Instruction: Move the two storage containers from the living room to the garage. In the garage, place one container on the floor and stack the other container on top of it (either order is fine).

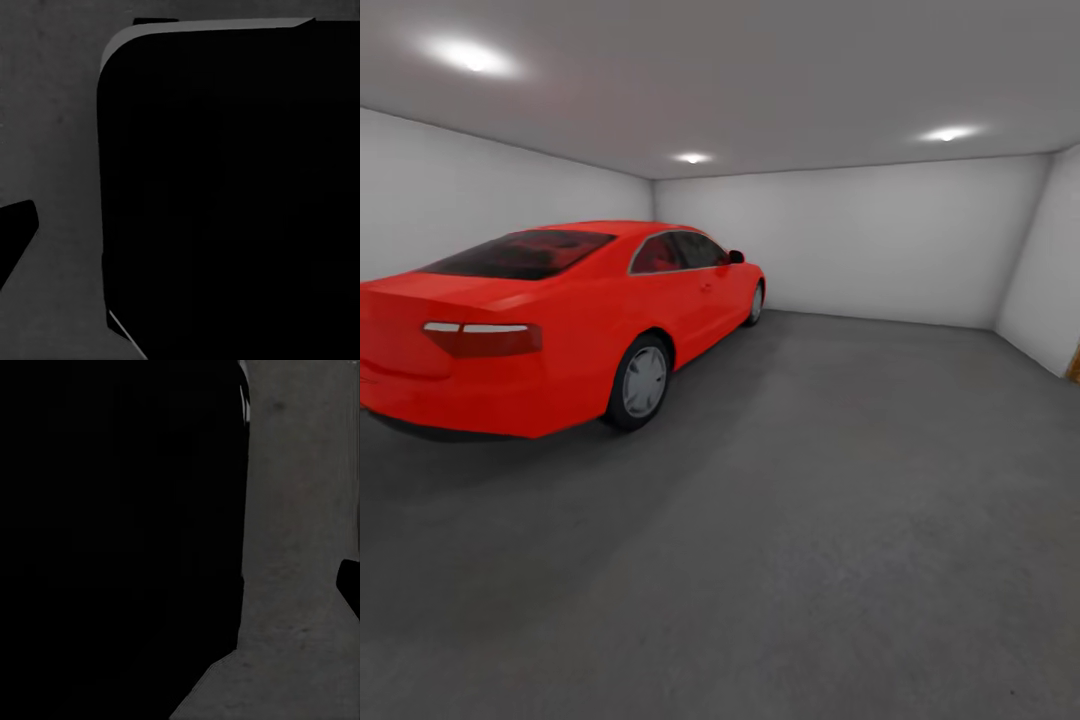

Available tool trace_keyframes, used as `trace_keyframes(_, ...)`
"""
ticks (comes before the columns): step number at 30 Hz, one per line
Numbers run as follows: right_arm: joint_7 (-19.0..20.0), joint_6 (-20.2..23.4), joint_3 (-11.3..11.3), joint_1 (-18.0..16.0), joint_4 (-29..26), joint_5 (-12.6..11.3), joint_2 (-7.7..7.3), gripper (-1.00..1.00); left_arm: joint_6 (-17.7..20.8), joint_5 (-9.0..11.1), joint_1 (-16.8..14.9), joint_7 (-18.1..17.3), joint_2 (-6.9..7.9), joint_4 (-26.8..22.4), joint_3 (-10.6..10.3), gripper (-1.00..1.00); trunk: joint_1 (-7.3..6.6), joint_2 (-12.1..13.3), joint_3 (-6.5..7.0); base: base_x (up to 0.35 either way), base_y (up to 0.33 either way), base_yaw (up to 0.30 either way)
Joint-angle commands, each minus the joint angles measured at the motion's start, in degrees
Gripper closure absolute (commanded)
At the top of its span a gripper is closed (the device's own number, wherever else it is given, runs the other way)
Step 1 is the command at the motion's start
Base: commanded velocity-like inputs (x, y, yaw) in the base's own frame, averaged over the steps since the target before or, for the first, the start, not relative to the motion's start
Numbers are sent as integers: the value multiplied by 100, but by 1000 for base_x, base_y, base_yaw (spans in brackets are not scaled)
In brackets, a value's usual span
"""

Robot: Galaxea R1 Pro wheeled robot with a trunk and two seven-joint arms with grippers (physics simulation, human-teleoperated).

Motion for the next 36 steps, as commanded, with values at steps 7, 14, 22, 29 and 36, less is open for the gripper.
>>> trace_keyframes(7, 13, -294, 6, -2, 1, -3, -1, -100, -12, 106, 1, -3, 2, -2, 4, -100, 3, -2, -4, 321, 0, -281)
trace_keyframes(14, 14, -348, 43, -2, 0, 36, -8, -100, -15, 112, 1, 5, 1, -2, 0, -100, 3, -2, -4, 321, 0, -291)
trace_keyframes(22, 14, -354, 77, -2, 0, 99, -9, -100, -13, 112, 1, 6, 0, -2, 4, -100, 3, -2, -4, 321, 0, -292)
trace_keyframes(29, 14, -486, 85, -2, 0, 109, -5, -100, -16, 116, 1, 27, -1, -2, 4, -100, 3, -2, -4, 321, 0, -291)
trace_keyframes(36, 5, -537, 79, -2, 0, 100, 15, -100, -16, 120, 1, 47, -1, -2, 5, -100, 3, -2, -4, 321, 0, -292)
